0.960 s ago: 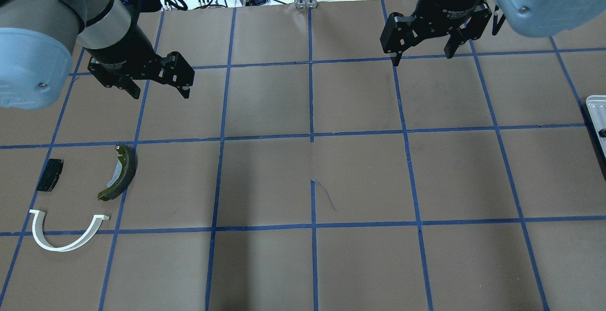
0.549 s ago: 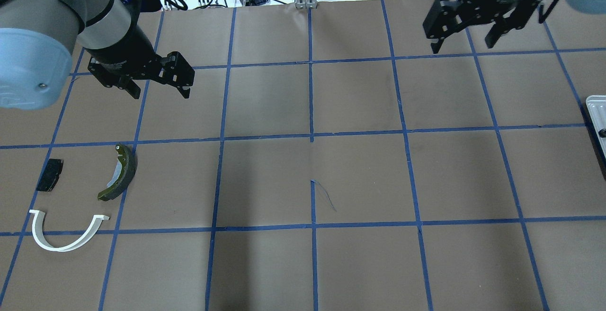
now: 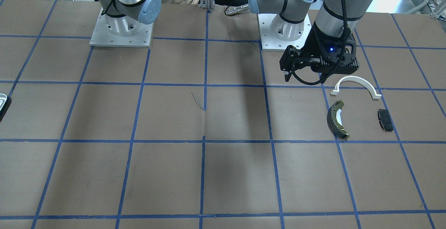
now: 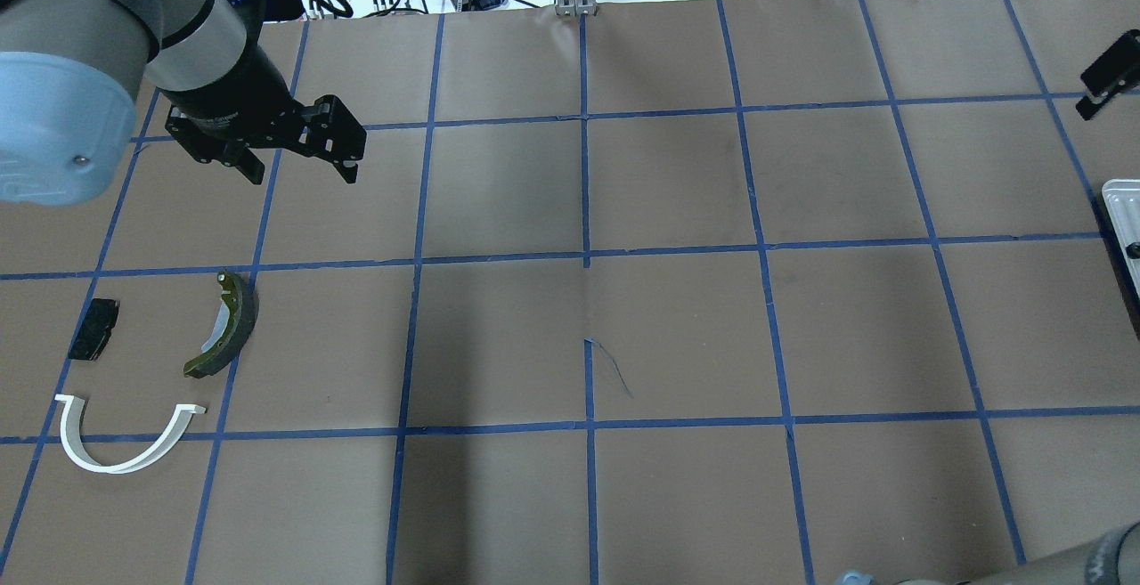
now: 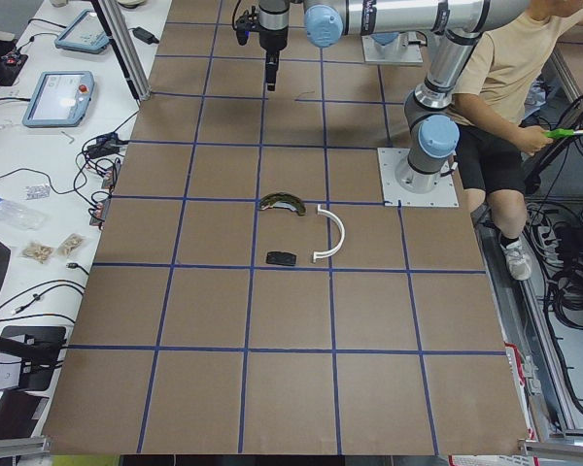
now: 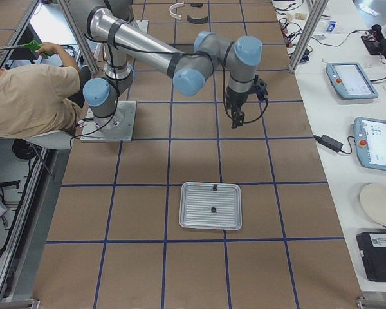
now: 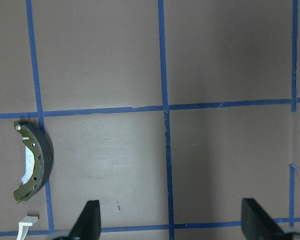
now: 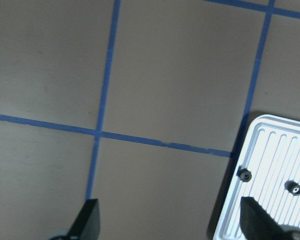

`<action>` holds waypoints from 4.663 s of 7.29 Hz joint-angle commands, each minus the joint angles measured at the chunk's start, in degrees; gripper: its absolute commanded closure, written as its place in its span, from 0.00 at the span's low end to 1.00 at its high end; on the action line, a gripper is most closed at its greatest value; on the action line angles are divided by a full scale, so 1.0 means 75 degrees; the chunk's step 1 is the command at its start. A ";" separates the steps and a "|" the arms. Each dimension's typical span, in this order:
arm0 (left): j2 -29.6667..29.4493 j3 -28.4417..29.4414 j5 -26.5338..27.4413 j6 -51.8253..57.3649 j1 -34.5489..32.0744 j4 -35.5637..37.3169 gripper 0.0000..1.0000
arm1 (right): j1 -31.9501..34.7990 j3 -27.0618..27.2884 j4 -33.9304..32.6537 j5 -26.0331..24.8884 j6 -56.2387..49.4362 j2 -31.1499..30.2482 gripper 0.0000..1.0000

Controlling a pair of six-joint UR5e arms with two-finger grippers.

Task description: Place bearing gear from tray to pile

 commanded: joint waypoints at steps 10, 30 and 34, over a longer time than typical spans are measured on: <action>-0.0005 -0.0064 0.0019 0.0042 0.0023 0.0106 0.00 | -0.2276 0.0176 -0.2547 -0.0344 -0.3700 0.2806 0.06; 0.0007 -0.0040 0.0007 0.0077 0.0117 0.0106 0.00 | 0.7280 0.1076 -0.2261 0.0334 0.9429 0.1305 1.00; 0.0007 -0.0052 0.0007 0.0077 0.0117 0.0106 0.00 | 0.8130 0.1898 -0.3613 0.0954 1.0783 0.1587 0.46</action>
